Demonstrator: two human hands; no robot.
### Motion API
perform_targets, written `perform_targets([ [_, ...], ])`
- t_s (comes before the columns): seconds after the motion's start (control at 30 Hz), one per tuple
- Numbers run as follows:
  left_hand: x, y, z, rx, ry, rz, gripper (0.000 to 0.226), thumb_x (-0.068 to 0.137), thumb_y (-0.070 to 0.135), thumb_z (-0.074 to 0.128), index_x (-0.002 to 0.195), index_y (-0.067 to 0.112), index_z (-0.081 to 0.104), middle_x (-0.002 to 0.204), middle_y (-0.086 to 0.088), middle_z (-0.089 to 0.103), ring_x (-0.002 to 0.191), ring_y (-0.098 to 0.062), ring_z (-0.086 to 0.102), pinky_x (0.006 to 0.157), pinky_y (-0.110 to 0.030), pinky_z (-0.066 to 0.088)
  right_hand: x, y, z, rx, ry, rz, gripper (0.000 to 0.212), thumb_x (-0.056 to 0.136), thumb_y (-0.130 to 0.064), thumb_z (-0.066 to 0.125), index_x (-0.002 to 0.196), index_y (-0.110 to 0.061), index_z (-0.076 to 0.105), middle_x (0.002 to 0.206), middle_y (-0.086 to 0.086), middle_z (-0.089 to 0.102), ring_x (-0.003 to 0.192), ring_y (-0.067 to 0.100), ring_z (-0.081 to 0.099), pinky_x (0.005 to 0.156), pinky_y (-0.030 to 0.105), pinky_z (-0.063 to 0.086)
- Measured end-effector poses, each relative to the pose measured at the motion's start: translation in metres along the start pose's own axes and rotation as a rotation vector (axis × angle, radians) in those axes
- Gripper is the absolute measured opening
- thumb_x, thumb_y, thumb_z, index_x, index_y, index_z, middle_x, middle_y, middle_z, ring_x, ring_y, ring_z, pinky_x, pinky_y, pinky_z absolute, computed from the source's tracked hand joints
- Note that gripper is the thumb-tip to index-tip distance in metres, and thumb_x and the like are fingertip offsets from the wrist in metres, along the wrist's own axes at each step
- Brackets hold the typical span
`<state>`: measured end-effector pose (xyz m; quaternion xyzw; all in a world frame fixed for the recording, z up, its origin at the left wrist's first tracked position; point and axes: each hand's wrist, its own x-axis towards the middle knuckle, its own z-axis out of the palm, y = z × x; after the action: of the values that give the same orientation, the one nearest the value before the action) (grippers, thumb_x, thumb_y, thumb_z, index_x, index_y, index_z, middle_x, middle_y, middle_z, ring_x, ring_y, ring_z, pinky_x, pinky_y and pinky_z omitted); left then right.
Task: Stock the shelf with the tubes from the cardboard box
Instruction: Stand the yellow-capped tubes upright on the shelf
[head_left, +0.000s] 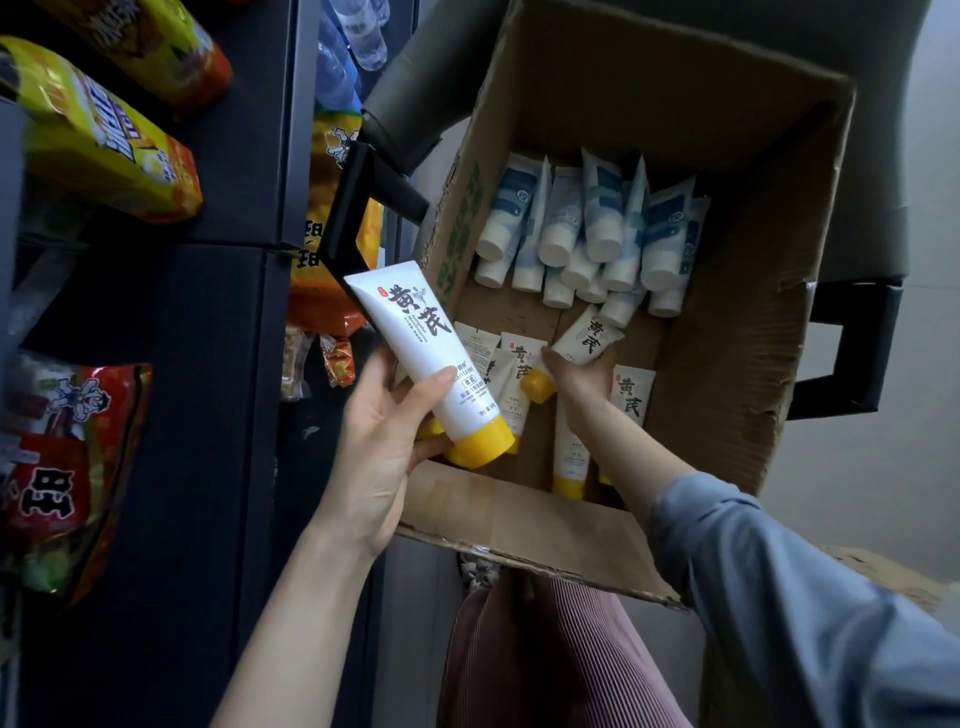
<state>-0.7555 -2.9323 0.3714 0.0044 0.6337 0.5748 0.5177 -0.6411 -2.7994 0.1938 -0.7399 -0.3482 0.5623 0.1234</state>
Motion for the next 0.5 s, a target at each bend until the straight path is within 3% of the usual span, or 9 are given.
perform_targets([
  [0.13, 0.006, 0.004, -0.004, -0.007, 0.013, -0.001, 0.052, 0.077, 0.025, 0.063, 0.128, 0.031, 0.05, 0.122, -0.005, 0.066, 0.109, -0.024, 0.064, 0.075, -0.036, 0.058, 0.003, -0.003, 0.004, 0.009, -0.007, 0.02, 0.073, 0.078, -0.006, 0.072, 0.139, -0.013, 0.033, 0.128, 0.01, 0.055, 0.118, 0.027, 0.053, 0.101, 0.04, 0.044],
  [0.27, 0.005, 0.008, -0.008, 0.008, 0.033, 0.005, 0.055, 0.078, 0.022, 0.067, 0.129, 0.028, 0.049, 0.12, -0.007, 0.066, 0.104, -0.025, 0.065, 0.087, -0.049, 0.051, -0.007, -0.001, -0.004, -0.04, -0.035, -0.069, 0.052, 0.075, -0.002, 0.071, 0.12, -0.013, 0.046, 0.117, 0.009, 0.062, 0.111, 0.025, 0.059, 0.097, 0.042, 0.048],
  [0.33, 0.002, 0.009, -0.009, 0.007, 0.048, 0.017, 0.055, 0.075, 0.023, 0.065, 0.128, 0.027, 0.05, 0.119, -0.008, 0.067, 0.1, -0.022, 0.067, 0.086, -0.046, 0.053, -0.018, 0.001, -0.01, -0.039, -0.076, -0.105, 0.047, 0.074, -0.001, 0.073, 0.113, -0.012, 0.048, 0.111, 0.007, 0.064, 0.106, 0.023, 0.061, 0.095, 0.042, 0.05],
  [0.5, -0.016, 0.011, -0.013, 0.014, 0.064, 0.034, 0.051, 0.078, 0.025, 0.064, 0.127, 0.025, 0.051, 0.117, -0.004, 0.068, 0.096, -0.017, 0.068, 0.078, -0.038, 0.056, -0.055, 0.001, -0.027, 0.016, -0.19, -0.075, 0.067, 0.073, -0.002, 0.078, 0.127, -0.008, 0.038, 0.111, 0.005, 0.057, 0.095, 0.017, 0.059, 0.083, 0.032, 0.051],
])
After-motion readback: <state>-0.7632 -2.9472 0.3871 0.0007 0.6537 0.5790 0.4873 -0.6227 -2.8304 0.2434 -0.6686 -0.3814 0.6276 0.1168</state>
